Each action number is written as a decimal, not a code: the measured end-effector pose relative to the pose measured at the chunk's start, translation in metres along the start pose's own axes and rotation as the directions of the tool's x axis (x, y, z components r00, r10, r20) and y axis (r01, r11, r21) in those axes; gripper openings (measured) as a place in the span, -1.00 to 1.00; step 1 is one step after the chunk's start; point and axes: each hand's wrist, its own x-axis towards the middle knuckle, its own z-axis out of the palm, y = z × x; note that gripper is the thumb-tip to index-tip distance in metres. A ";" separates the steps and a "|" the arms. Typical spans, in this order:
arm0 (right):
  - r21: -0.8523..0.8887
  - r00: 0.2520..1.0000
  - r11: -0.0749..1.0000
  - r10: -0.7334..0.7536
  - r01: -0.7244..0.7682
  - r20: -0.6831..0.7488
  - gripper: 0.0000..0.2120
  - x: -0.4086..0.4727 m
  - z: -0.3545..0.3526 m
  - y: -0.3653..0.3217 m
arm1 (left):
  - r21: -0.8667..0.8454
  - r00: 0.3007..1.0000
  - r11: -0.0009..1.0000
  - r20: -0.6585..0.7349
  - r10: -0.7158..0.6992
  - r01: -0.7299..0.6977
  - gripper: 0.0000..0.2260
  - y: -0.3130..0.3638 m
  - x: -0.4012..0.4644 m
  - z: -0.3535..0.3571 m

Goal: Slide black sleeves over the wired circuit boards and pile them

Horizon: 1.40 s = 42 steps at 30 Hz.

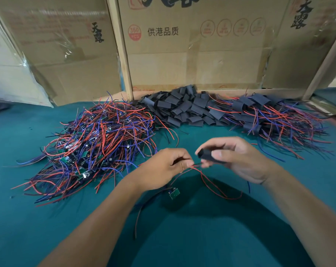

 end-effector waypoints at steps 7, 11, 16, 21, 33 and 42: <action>-0.470 0.948 0.882 -0.129 -0.024 -0.291 -0.80 0.001 -0.028 0.002 | -0.089 0.976 0.996 -0.217 0.001 -0.020 -0.76 -0.006 0.003 -0.005; -0.722 0.964 0.688 -0.137 -0.073 -0.228 -0.69 -0.001 -0.028 0.002 | -0.211 0.970 0.977 -0.242 -0.038 -0.014 -0.75 -0.005 0.004 -0.001; -0.811 0.965 0.585 -0.207 -0.009 -0.160 -0.70 -0.001 -0.013 0.000 | -0.294 0.952 0.955 -0.300 -0.065 -0.027 -0.75 -0.004 0.007 0.002; -0.875 0.914 0.481 -0.378 0.055 -0.150 -0.66 0.003 0.010 0.010 | -0.315 0.945 0.948 -0.320 -0.075 -0.031 -0.75 -0.003 0.006 0.005; -0.864 0.926 0.485 -0.373 0.139 -0.061 -0.61 0.002 0.012 0.009 | -0.345 0.972 0.937 -0.232 -0.041 -0.043 -0.74 -0.001 0.003 0.002; -0.896 0.969 0.426 -0.248 0.127 0.019 -0.62 0.002 0.017 0.010 | -0.186 0.966 0.982 -0.247 -0.082 0.035 -0.81 -0.002 0.003 -0.002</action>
